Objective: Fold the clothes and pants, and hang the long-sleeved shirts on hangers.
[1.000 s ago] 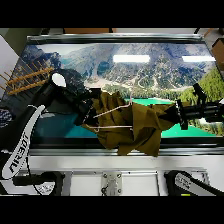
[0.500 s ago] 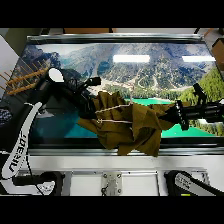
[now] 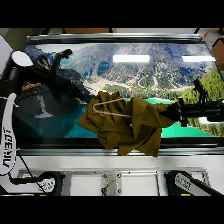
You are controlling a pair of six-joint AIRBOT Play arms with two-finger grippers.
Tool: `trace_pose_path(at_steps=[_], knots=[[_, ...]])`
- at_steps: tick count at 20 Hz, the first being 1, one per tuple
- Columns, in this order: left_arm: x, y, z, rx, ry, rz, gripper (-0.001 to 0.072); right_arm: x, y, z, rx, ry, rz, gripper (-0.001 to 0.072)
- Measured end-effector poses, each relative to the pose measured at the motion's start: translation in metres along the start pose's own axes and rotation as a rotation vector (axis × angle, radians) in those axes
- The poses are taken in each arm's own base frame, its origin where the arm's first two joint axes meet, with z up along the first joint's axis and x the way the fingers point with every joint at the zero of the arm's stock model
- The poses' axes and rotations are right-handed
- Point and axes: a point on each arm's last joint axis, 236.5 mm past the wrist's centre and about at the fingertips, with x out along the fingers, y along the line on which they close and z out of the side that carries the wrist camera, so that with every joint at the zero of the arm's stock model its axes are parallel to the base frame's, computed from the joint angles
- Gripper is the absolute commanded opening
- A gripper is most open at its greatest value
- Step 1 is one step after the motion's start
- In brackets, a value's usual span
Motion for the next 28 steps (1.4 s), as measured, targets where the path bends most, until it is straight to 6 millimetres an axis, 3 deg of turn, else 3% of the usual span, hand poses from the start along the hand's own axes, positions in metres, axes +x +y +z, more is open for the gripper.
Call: trace_pose_path(at_steps=[4, 7, 9, 12, 13, 14, 16, 17, 19, 24, 27, 28], knots=[[-0.04, 0.024, -0.015, -0.188, -0.032, 0.147, 0.0449, -0.014, -0.014, 0.039, 0.008, -0.057, -0.16, 0.0014], [-0.036, 0.026, -0.031, -0.349, -0.058, 0.185, 0.0451, -0.025, -0.014, 0.069, -0.012, -0.121, -0.238, 0.0014], [-0.012, 0.017, -0.04, -0.444, -0.074, 0.153, 0.0451, -0.03, -0.012, 0.081, -0.017, -0.149, -0.275, 0.0014], [0.046, -0.009, -0.046, -0.535, -0.084, 0.053, 0.0457, -0.035, -0.011, 0.093, -0.022, -0.177, -0.31, 0.0014], [0.067, -0.018, -0.046, -0.55, -0.081, 0.023, 0.0613, -0.036, -0.011, 0.095, -0.022, -0.182, -0.315, 0.0014], [0.088, -0.028, -0.046, -0.562, -0.075, -0.002, 0.072, -0.037, -0.01, 0.096, -0.023, -0.186, -0.32, 0.0014], [0.124, -0.04, -0.043, -0.566, -0.067, -0.022, 0.072, -0.038, -0.011, 0.098, -0.022, -0.191, -0.328, 0.0014], [0.14, -0.045, -0.039, -0.563, -0.069, -0.026, 0.0672, -0.038, -0.01, 0.099, -0.021, -0.192, -0.328, 0.0014], [0.164, -0.048, -0.024, -0.556, -0.083, -0.026, 0.0665, -0.038, -0.01, 0.099, -0.021, -0.195, -0.329, 0.0015], [0.2, -0.039, 0.012, -0.55, -0.107, -0.013, 0.0664, -0.039, -0.01, 0.1, -0.018, -0.196, -0.331, 0.0015], [0.22, -0.022, 0.015, -0.56, -0.057, 0.03, 0.0664, -0.039, -0.01, 0.1, -0.018, -0.196, -0.331, 0.0015], [0.224, -0.019, 0.014, -0.566, -0.042, 0.036, 0.0582, -0.039, -0.011, 0.099, -0.018, -0.194, -0.331, 0.0015]])
